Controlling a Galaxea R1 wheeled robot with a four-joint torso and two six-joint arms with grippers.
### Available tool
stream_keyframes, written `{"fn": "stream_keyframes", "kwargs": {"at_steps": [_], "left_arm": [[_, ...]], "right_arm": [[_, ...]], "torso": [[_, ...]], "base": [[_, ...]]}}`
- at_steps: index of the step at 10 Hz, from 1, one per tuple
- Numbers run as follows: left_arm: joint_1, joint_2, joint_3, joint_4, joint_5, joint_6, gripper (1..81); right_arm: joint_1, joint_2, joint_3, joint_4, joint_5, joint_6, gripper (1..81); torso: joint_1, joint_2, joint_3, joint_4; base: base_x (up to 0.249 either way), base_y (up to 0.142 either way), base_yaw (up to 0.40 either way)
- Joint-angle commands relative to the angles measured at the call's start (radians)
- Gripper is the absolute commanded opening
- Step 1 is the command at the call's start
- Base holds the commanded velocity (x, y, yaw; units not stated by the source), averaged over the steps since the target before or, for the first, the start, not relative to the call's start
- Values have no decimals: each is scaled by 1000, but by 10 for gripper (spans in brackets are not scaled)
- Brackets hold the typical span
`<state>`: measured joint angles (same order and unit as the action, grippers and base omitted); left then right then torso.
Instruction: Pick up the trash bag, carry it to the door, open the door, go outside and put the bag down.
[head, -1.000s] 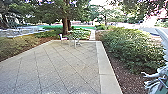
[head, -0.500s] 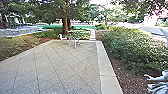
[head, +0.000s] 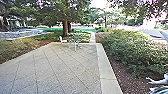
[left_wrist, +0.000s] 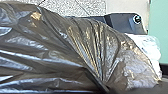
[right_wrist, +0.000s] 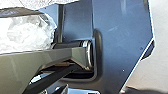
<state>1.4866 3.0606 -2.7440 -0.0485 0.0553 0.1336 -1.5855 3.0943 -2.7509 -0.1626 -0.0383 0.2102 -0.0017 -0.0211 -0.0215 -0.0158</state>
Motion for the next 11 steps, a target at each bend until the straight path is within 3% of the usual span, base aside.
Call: {"fn": "stream_keyframes", "kwargs": {"at_steps": [1,8,11], "left_arm": [[-65,1,4,2,60,6,10],[-65,1,4,1,60,6,10],[-65,-2,4,-5,60,6,10]], "right_arm": [[51,8,7,-5,-57,-2,811],[51,8,7,-6,-57,-2,811],[52,8,7,-5,-57,-2,811]], "torso": [[2,0,0,0],[2,0,0,0],[3,1,0,0]], "base": [[138,0,0],[153,0,0],[22,0,0]]}}
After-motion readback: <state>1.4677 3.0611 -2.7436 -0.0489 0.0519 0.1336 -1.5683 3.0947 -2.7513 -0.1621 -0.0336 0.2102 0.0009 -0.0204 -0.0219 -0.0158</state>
